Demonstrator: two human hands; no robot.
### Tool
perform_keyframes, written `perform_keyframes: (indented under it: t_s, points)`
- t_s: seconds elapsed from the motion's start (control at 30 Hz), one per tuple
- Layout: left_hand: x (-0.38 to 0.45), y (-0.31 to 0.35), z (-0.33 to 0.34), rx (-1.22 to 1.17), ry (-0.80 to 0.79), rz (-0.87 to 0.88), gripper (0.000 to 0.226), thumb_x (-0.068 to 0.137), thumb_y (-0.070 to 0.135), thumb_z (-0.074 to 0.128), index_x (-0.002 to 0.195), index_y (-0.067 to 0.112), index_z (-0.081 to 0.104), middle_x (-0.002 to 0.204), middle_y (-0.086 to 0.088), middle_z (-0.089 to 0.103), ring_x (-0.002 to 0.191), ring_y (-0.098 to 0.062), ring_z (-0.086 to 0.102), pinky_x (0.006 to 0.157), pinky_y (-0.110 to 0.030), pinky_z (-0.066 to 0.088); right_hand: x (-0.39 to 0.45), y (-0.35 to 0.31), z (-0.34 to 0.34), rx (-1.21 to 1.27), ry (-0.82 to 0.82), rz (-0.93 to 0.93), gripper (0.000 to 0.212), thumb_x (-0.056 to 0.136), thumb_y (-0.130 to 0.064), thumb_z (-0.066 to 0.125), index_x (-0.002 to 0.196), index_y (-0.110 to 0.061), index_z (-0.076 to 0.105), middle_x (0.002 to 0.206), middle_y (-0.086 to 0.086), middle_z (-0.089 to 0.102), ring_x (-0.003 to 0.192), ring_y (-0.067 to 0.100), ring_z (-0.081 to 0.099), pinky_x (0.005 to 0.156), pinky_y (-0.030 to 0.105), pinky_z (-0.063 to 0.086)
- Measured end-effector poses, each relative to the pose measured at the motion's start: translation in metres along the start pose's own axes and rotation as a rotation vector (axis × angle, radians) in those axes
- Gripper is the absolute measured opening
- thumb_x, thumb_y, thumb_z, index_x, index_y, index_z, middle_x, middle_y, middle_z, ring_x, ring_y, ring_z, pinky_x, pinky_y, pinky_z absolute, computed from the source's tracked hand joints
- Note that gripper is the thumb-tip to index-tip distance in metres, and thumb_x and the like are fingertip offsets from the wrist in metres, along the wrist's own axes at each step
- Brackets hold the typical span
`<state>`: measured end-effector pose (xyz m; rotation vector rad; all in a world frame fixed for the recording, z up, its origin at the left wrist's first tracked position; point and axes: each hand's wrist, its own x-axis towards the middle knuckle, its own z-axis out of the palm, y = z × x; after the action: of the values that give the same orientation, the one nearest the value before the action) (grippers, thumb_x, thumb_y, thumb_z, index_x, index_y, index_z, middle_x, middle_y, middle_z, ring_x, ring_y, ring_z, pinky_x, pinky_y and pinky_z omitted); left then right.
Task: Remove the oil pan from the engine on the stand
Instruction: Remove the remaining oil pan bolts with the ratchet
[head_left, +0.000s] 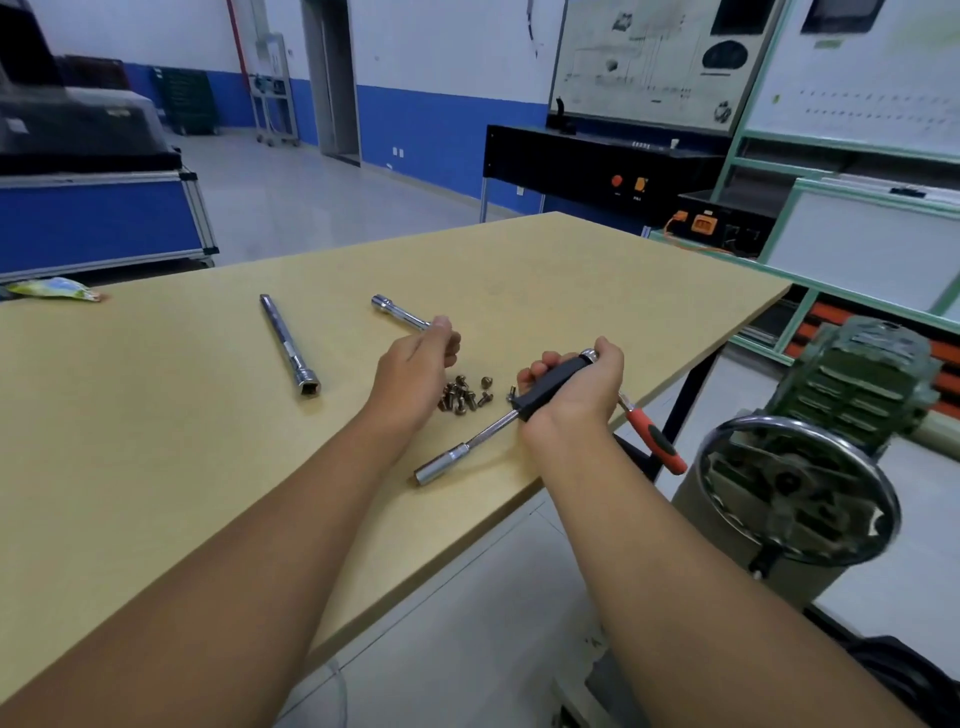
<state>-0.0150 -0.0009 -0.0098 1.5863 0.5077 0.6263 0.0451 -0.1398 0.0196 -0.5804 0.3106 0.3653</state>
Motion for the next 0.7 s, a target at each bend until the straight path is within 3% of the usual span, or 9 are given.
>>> perform_keyframes:
  t_s: [0.17,0.3,0.43,0.5,0.57,0.7]
  points:
    - [-0.001,0.008,-0.007,-0.114,0.077,-0.021,0.057,0.088,0.069,0.045,0.094,0.021,0.074,0.097,0.008,0.078,0.100,-0.008,0.072,0.096,-0.040,0.055,-0.020,-0.026,-0.005,0.169,-0.036,0.033,0.037,0.095,-0.039,0.053,0.069,-0.015,0.044,0.059,0.003,0.052,0.047,0.020,0.045,0.059,0.026,0.042]
    - [-0.021,0.015,-0.013,0.136,0.155,0.315,0.051,0.088,0.066,0.046,0.090,0.024,0.074,0.088,0.010,0.072,0.087,-0.004,0.065,0.084,-0.028,0.049,-0.053,-0.057,-0.013,-0.032,-0.061,-0.050,0.037,0.093,-0.047,0.057,0.071,-0.018,0.049,0.061,0.001,0.055,0.046,0.017,0.045,0.054,0.026,0.041]
    - [-0.051,0.039,-0.004,0.278,0.096,0.541,0.026,0.094,0.045,0.059,0.086,0.023,0.071,0.082,0.008,0.069,0.076,-0.005,0.062,0.077,-0.032,0.051,-0.100,-0.111,-0.033,-0.245,-0.079,-0.251,0.063,0.090,-0.075,0.055,0.070,-0.016,0.055,0.065,0.002,0.062,0.046,0.016,0.047,0.050,0.027,0.044]
    - [-0.084,0.061,0.030,0.297,-0.029,0.640,0.018,0.093,0.039,0.061,0.083,0.027,0.070,0.077,0.011,0.069,0.069,-0.005,0.061,0.068,-0.031,0.050,-0.130,-0.146,-0.044,-0.262,-0.123,-0.348,0.070,0.081,-0.082,0.054,0.072,-0.013,0.058,0.067,0.003,0.064,0.047,0.017,0.048,0.050,0.028,0.044]
    - [-0.131,0.086,0.081,0.271,-0.284,0.629,0.022,0.095,0.040,0.061,0.081,0.028,0.072,0.079,0.013,0.071,0.062,-0.004,0.061,0.060,-0.025,0.048,-0.160,-0.180,-0.055,-0.262,-0.160,-0.437,0.069,0.071,-0.082,0.054,0.068,-0.013,0.061,0.069,0.004,0.064,0.048,0.017,0.049,0.051,0.029,0.044]
    - [-0.235,0.138,0.198,0.235,-0.791,0.623,0.050,0.105,0.049,0.049,0.080,0.011,0.070,0.061,0.009,0.064,0.052,-0.003,0.055,0.054,-0.029,0.044,-0.224,-0.266,-0.087,-0.386,-0.157,-0.691,0.065,0.072,-0.083,0.051,0.053,-0.022,0.067,0.058,0.004,0.059,0.044,0.019,0.050,0.050,0.029,0.045]
